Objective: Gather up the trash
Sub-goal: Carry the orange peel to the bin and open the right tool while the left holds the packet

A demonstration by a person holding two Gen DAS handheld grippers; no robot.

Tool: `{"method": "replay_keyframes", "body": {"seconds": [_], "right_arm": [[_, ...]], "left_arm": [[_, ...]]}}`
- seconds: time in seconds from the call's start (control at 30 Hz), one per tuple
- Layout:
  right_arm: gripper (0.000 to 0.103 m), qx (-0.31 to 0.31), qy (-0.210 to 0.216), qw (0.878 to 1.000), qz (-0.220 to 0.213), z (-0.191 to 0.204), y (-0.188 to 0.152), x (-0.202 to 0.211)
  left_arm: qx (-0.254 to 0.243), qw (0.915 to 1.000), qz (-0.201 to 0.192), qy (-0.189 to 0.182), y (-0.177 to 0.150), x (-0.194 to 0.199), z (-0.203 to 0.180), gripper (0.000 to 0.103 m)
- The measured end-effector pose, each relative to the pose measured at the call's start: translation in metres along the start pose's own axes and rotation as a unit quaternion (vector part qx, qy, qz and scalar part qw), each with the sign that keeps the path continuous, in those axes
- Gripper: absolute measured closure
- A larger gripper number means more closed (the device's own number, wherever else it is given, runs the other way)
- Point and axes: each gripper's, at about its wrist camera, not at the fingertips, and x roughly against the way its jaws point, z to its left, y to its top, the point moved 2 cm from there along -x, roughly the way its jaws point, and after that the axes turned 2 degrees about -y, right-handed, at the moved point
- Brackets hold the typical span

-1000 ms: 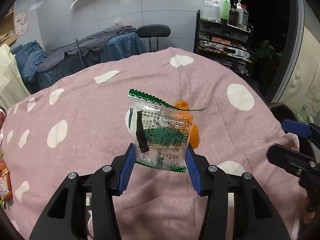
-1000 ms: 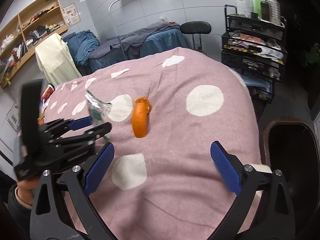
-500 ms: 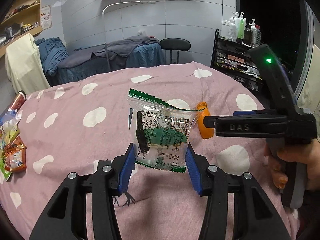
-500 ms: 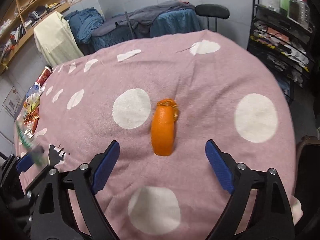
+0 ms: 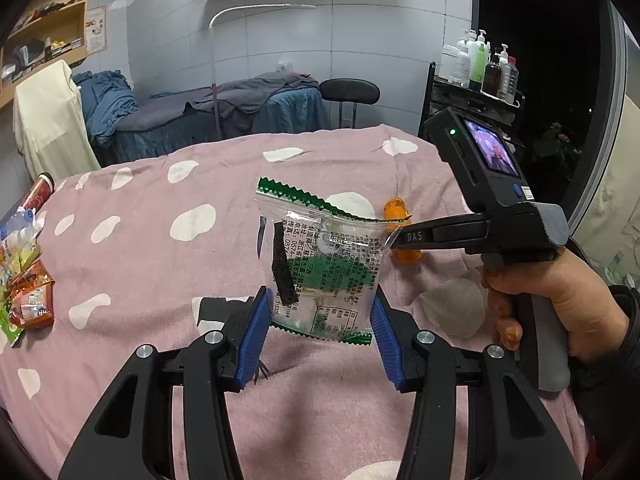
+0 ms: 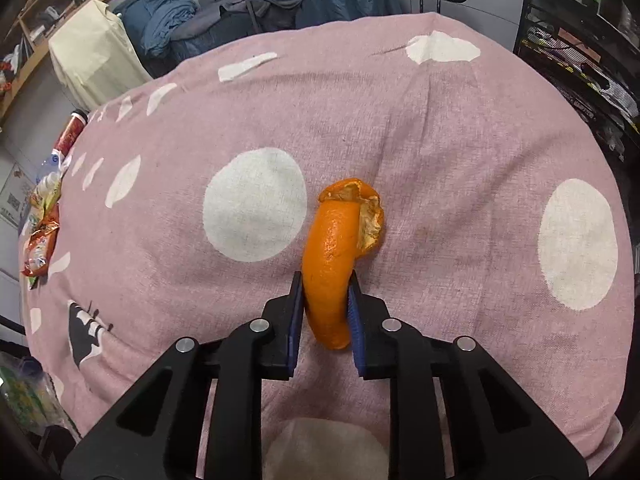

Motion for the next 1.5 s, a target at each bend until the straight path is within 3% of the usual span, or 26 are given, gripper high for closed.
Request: {"method": "replay_keyframes", "body": {"seconds": [0.47,0.8,1.17,1.5], "right_arm": [[0.084,-0.006,0.013,0.993,-0.114,-0.018,-0.046,0.098],[0.084,-0.066,-0.001,0.984,-0.166,-0.073,-0.090,0.152],[0.084,-0.127,-0.057,0.972,-0.190,-0.139,-0.138,0.180],[0.084,-0.201,-0.124,0.956,-0.176,-0.214,-0.184,0.184]], "left_arm": [[-0.008,0.9997,-0.004,-0.025,-0.005,0.008,-0.021,0.054],[-0.034,0.9973,0.000,-0.064,-0.009,0.009,-0.060,0.054],[-0.067,0.9910,0.010,-0.115,-0.013,0.007,-0.115,0.054],[-0.112,0.9808,0.023,-0.158,-0.022,0.002,-0.166,0.054]]}}
